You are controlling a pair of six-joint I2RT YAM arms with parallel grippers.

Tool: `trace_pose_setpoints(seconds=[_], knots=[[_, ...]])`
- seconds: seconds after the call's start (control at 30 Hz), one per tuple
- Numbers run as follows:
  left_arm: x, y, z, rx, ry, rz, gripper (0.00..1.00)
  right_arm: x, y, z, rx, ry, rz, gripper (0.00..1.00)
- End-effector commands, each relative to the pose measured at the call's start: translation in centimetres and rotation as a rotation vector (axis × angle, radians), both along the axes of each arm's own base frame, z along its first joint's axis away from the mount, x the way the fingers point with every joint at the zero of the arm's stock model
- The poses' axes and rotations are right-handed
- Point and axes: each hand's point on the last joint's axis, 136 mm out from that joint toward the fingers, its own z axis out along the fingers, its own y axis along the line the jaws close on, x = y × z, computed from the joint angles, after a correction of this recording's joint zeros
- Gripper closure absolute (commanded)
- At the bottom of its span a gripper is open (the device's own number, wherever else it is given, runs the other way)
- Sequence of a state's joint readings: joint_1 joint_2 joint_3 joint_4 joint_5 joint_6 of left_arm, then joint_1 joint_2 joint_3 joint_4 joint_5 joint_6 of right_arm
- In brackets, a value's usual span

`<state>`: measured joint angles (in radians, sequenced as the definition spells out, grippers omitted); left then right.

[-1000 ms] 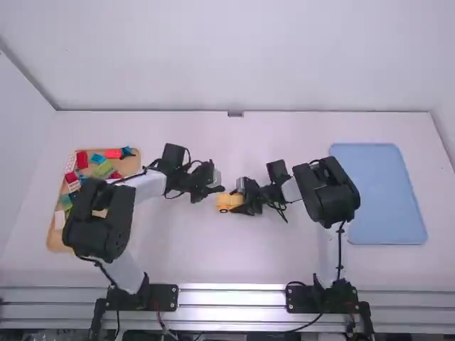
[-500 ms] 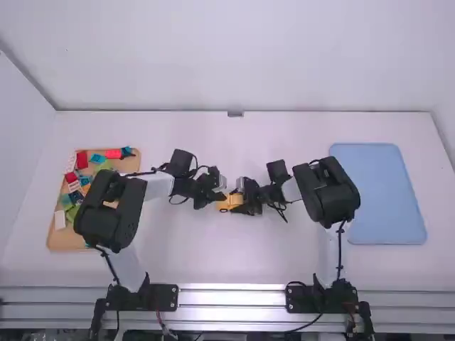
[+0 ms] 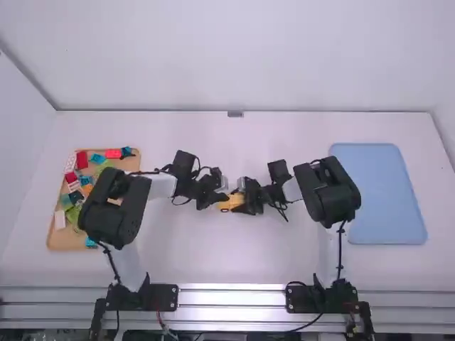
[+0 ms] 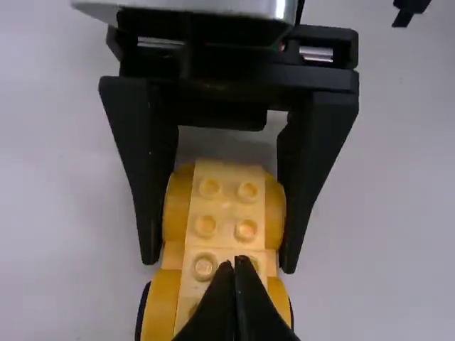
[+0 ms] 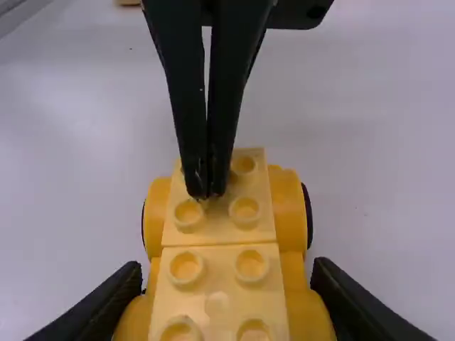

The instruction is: Assemble lego blocks to make yellow taxi

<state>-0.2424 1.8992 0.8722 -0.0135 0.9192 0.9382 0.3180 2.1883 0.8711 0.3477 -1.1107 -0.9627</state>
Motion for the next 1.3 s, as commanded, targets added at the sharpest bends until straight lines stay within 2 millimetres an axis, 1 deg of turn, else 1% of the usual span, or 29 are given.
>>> trace_pose_setpoints(seconds=[0.0, 0.03, 0.17, 0.23, 0.3, 0.37, 0.43, 0.47, 0.5, 0.57, 0.6, 0.63, 0.67, 0.73, 0.77, 0.83, 0.87, 0.9, 0.93, 0.97, 1.0, 1.07, 1.1, 1.13, 1.17, 1.2, 1.23, 1.27], knots=[[-1.5, 0.3, -3.0, 0.083, 0.076, 0.006, 0.98, -0.3, 0.0, -1.0, -0.041, 0.045, -0.018, 0.45], [-1.5, 0.5, -3.1, 0.092, 0.078, 0.01, 0.98, -0.3, 0.0, -1.0, -0.04, 0.045, -0.018, 0.45], [-1.3, 3.5, -5.8, 0.304, 0.108, 0.094, 0.98, -0.3, 0.0, -1.0, -0.04, 0.044, -0.018, 0.45], [-0.9, 4.5, -6.6, 0.369, 0.143, 0.178, 0.98, -0.3, 0.0, -1.0, -0.041, 0.044, -0.018, 0.44], [-0.9, 4.5, -6.7, 0.367, 0.145, 0.186, 0.98, -0.3, 0.0, -1.0, -0.04, 0.043, -0.017, 0.44], [-1.1, 3.6, -6.4, 0.328, 0.115, 0.142, 0.98, -0.3, 0.0, -1.0, -0.04, 0.04, -0.018, 0.44], [-0.7, 3.4, -6.2, 0.321, 0.092, 0.142, 0.98, -0.3, 0.0, -1.0, -0.039, 0.028, -0.01, 0.44], [-0.1, 3.2, -5.8, 0.311, 0.071, 0.144, 0.98, -0.3, 0.0, -1.0, -0.04, 0.028, -0.011, 0.44], [0.8, 3.0, -4.8, 0.3, 0.047, 0.148, 0.98, -0.4, 0.0, -1.0, -0.04, 0.032, -0.012, 0.44], [1.5, 2.7, -2.5, 0.263, 0.014, 0.135, 0.98, -0.3, 0.0, -1.0, -0.04, 0.03, -0.012, 0.44], [1.7, 2.3, -0.2, 0.229, -0.019, 0.098, 0.98, -0.3, 0.0, -1.0, -0.042, 0.028, -0.013, 0.44], [1.9, 2.2, 2.8, 0.195, -0.069, 0.055, 0.98, -0.3, 0.0, -1.0, -0.041, 0.027, -0.013, 0.44], [2.0, 2.2, 3.2, 0.191, -0.074, 0.051, 0.98, -0.3, 0.0, -1.0, -0.041, 0.027, -0.013, 0.44], [2.5, 2.9, 7.5, 0.165, -0.165, 0.025, 0.98, -0.2, 0.0, -1.0, -0.041, 0.026, -0.014, 0.43], [2.9, 3.2, 8.4, 0.161, -0.192, 0.036, 0.98, -0.3, 0.0, -1.0, -0.04, 0.024, -0.013, 0.43], [3.2, 3.6, 9.3, 0.152, -0.212, 0.062, 0.98, -0.2, 0.0, -1.0, -0.041, 0.022, -0.012, 0.43], [3.5, 3.4, 9.4, 0.126, -0.195, 0.101, 0.98, -0.2, 0.0, -1.0, -0.04, 0.019, -0.013, 0.43], [3.5, 3.4, 9.4, 0.126, -0.195, 0.101, 0.98, -0.2, 0.0, -1.0, -0.04, 0.019, -0.013, 0.43], [3.5, 2.9, 8.8, 0.099, -0.161, 0.135, 0.98, -0.2, 0.0, -1.0, -0.039, 0.017, -0.012, 0.43], [3.7, 3.0, 8.4, 0.101, -0.157, 0.157, 0.98, -0.1, 0.0, -1.0, -0.038, 0.014, -0.015, 0.43], [4.2, 3.4, 7.8, 0.119, -0.154, 0.206, 0.98, 0.1, -0.1, -0.9, -0.035, 0.007, -0.019, 0.42], [5.4, 4.0, 7.5, 0.142, -0.154, 0.29, 0.98, 0.3, -0.2, -0.9, -0.034, 0.008, -0.026, 0.42], [6.2, 4.5, 7.6, 0.148, -0.14, 0.357, 0.98, 0.4, -0.2, -0.8, -0.034, 0.007, -0.025, 0.36], [6.7, 4.8, 7.8, 0.148, -0.128, 0.407, 0.91, 0.3, -0.1, -0.8, -0.034, 0.006, -0.024, 0.29], [7.0, 5.1, 8.0, 0.147, -0.122, 0.435, 0.77, 0.4, -0.2, -0.9, -0.036, 0.006, -0.026, 0.2], [7.5, 5.5, 8.2, 0.145, -0.119, 0.469, 0.46, 0.4, -0.2, -0.9, -0.038, 0.005, -0.028, 0.11], [8.2, 5.9, 8.4, 0.148, -0.126, 0.511, 0.08, 0.7, -0.3, -0.9, -0.043, 0.012, -0.04, 0.04], [9.0, 6.2, 8.7, 0.148, -0.149, 0.552, 0.01, 1.2, -0.5, -0.9, -0.052, 0.028, -0.063, 0.0]])
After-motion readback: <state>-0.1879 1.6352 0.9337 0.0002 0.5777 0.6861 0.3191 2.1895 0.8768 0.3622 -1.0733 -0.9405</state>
